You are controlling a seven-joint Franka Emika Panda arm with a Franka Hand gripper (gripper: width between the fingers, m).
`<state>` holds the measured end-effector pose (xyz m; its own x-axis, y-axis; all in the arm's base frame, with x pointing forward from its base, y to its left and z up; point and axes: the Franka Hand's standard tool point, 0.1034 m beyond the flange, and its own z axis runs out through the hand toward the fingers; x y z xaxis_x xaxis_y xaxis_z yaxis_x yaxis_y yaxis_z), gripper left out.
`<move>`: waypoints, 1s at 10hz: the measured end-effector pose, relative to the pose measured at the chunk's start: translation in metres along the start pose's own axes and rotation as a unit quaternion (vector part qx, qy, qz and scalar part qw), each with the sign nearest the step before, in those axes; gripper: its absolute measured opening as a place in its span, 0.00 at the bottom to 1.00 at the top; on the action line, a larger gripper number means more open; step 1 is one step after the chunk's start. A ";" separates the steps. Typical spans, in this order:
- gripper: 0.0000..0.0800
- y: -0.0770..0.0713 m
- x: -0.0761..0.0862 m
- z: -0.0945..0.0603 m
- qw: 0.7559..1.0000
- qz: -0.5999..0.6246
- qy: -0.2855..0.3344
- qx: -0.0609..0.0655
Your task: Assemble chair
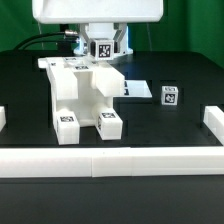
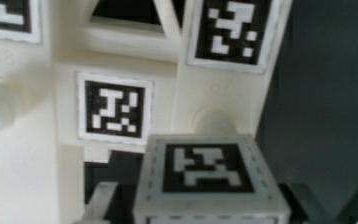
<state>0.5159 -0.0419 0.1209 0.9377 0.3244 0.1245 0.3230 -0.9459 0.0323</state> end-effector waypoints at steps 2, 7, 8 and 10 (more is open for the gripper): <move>0.33 -0.001 -0.006 -0.001 1.000 0.014 -0.005 0.006; 0.33 -0.006 -0.011 -0.001 0.999 0.030 -0.019 0.019; 0.33 -0.005 -0.011 0.000 0.999 0.027 -0.017 0.016; 0.33 -0.006 -0.012 0.007 0.999 0.026 -0.019 0.012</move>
Offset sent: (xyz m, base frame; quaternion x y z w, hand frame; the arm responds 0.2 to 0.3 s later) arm -0.0157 0.0165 -0.0002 0.0590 -0.0329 0.0700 0.9953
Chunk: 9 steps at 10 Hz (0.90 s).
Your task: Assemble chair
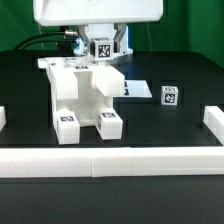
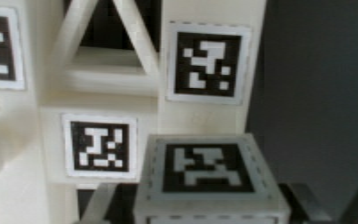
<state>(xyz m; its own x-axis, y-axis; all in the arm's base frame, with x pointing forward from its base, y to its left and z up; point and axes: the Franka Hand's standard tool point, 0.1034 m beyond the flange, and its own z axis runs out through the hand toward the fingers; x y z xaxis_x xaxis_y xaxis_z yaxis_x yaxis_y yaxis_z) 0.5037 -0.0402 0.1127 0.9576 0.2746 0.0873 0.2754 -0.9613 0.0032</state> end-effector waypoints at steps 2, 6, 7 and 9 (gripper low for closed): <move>0.33 -0.002 0.002 0.002 1.000 0.001 0.000 -0.001; 0.33 0.005 0.009 0.002 1.000 -0.010 0.020 -0.018; 0.33 0.005 0.009 0.002 1.000 -0.010 0.020 -0.018; 0.33 0.005 0.009 0.002 1.000 -0.010 0.020 -0.018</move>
Offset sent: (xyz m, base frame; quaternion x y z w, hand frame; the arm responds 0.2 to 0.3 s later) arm 0.0026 0.0033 -0.0135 -0.0059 0.0275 -0.0039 0.9996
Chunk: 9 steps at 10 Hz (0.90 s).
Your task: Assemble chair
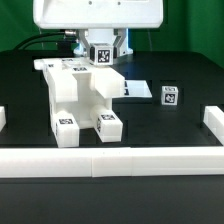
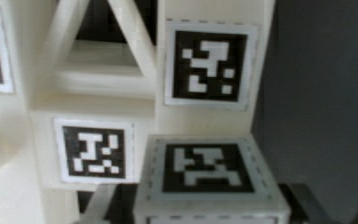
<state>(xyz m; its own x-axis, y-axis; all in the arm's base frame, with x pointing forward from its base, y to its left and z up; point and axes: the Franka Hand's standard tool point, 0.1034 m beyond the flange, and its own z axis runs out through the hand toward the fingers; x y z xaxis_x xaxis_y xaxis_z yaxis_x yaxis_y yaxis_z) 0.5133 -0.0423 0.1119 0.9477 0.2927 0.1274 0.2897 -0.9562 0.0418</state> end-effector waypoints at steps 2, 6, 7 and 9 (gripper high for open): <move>0.33 0.000 0.000 0.000 1.000 0.008 0.000 0.000; 0.33 0.000 0.000 0.000 0.995 0.096 0.000 0.000; 0.33 0.000 0.000 0.000 0.991 0.131 0.000 0.001; 0.33 0.000 0.000 0.000 0.978 0.207 0.001 0.003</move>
Offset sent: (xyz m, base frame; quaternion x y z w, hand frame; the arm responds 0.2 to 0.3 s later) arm 0.0000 0.0000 0.0000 0.0000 0.0000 0.0000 1.0000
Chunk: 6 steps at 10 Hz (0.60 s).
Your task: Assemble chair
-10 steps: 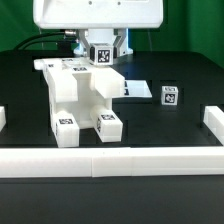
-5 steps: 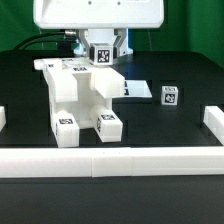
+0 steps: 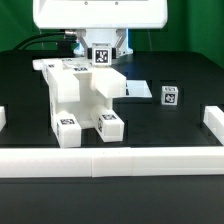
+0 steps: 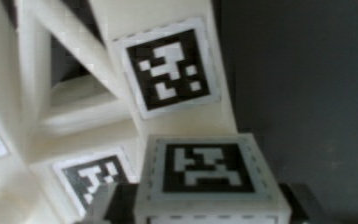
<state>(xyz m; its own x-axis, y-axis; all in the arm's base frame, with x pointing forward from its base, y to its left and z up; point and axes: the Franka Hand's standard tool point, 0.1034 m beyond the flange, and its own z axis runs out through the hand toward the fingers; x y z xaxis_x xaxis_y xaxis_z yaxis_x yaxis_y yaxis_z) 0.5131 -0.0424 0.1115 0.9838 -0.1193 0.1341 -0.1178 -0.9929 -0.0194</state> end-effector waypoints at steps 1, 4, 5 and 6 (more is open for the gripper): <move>0.33 0.000 0.000 0.000 0.999 0.038 0.000 0.001; 0.33 0.000 0.000 0.000 0.992 0.127 0.000 0.004; 0.33 0.000 0.000 0.000 0.989 0.146 0.000 0.004; 0.33 -0.001 0.000 0.001 0.977 0.211 0.000 0.007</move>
Offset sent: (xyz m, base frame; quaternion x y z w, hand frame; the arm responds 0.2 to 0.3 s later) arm 0.0000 0.0000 0.0000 0.0000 0.0000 0.1938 0.9810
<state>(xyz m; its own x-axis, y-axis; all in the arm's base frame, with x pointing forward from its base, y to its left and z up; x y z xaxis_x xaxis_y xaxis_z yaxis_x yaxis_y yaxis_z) 0.5129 -0.0417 0.1110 0.8479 -0.5185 0.1104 -0.5115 -0.8549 -0.0866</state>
